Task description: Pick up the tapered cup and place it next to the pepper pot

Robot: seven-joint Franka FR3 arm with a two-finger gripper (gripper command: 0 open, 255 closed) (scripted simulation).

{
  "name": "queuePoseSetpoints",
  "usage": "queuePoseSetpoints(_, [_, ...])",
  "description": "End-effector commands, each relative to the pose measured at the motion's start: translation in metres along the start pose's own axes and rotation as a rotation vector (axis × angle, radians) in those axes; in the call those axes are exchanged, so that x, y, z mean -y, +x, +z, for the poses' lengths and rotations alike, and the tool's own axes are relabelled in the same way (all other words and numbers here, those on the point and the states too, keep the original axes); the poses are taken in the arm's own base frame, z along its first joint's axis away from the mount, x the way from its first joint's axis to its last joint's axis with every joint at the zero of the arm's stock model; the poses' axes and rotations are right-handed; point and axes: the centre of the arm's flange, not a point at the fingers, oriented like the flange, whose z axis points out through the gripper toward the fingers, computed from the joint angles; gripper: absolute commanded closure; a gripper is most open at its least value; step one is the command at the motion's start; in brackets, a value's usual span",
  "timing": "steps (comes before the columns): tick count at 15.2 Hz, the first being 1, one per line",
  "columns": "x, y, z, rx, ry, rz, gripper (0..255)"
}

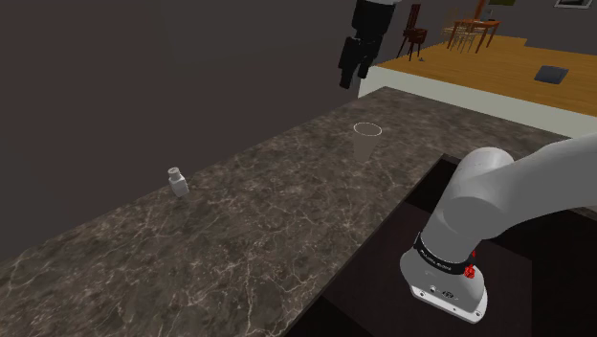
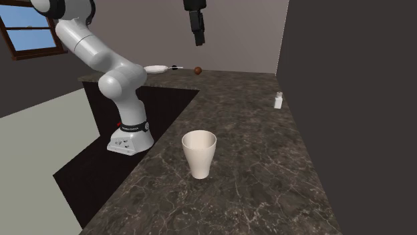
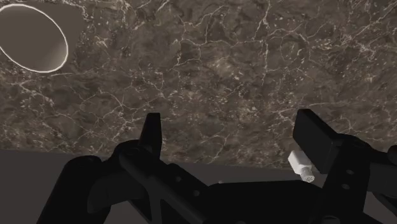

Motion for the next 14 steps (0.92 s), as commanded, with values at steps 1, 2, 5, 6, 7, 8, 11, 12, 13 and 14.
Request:
queuePoseSetpoints(1, [0.000,0.000,0.000,0.000,0.000,0.000,0])
queuePoseSetpoints(2, [-0.007,0.003,0.010,0.010,-0.006,0.002,0])
queuePoseSetpoints(5, [-0.029,0.010,0.042,0.042,-0.023,0.010,0])
queuePoseSetpoints(6, [-0.036,0.013,0.052,0.052,-0.029,0.012,0])
queuePoseSetpoints(7, [-0.044,0.015,0.062,0.062,-0.035,0.014,0])
queuePoseSetpoints(8, [-0.051,0.017,0.073,0.073,-0.041,0.017,0])
queuePoseSetpoints(11, [-0.074,0.022,0.103,0.104,-0.058,0.024,0])
queuePoseSetpoints(12, [-0.082,0.023,0.113,0.114,-0.064,0.026,0])
queuePoseSetpoints(13, [-0.090,0.025,0.124,0.125,-0.069,0.029,0])
queuePoseSetpoints(14, [-0.098,0.026,0.134,0.135,-0.075,0.031,0])
